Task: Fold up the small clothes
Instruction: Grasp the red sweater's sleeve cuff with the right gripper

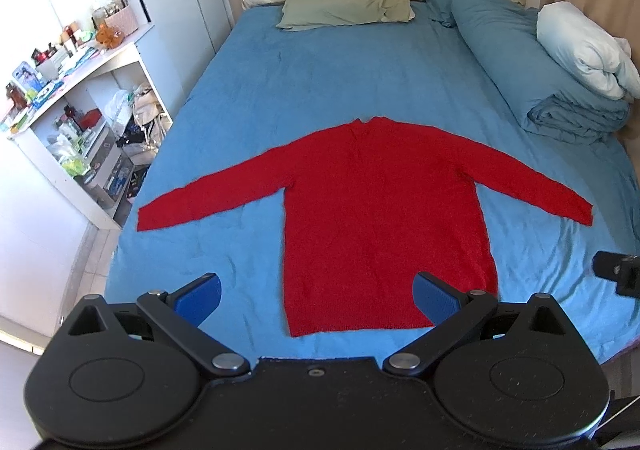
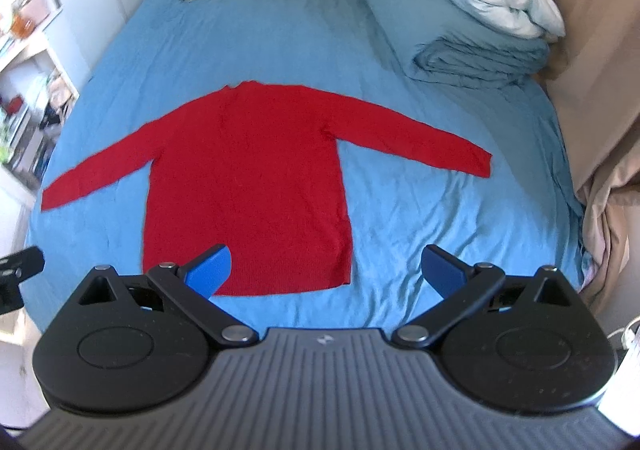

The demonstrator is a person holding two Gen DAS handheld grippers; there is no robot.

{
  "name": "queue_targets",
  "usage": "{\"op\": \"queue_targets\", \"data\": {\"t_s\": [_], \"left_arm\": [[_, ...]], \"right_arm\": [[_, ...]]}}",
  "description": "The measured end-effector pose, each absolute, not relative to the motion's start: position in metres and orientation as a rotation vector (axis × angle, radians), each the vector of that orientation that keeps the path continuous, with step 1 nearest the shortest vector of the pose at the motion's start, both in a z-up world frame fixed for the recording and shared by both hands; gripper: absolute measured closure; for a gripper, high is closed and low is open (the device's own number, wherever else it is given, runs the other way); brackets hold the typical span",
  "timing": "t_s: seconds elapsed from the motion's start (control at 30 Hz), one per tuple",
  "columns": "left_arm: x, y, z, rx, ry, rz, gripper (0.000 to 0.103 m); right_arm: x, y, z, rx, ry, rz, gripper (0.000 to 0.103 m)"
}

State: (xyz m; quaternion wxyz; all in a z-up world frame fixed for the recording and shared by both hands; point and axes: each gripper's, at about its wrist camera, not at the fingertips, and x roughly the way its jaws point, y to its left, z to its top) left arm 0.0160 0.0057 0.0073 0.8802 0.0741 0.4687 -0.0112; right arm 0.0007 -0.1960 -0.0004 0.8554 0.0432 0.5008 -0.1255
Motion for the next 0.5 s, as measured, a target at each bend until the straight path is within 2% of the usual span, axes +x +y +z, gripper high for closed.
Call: {"op": "queue_targets", "data": {"t_s": [0.33,0.5], "left_arm": [[0.093,-0.017,0.000,0.143,0.903,-0.046,0.000],[0.148,-0.049,-0.023,0.121,0.892,-0.066,0.000]], "right_arm": [[0.041,-0.293,-0.002,0.232,0.945,-0.506,0.000],[0.079,-0.366,-0.036,0.349,0.900,-0.586,0.000]]}}
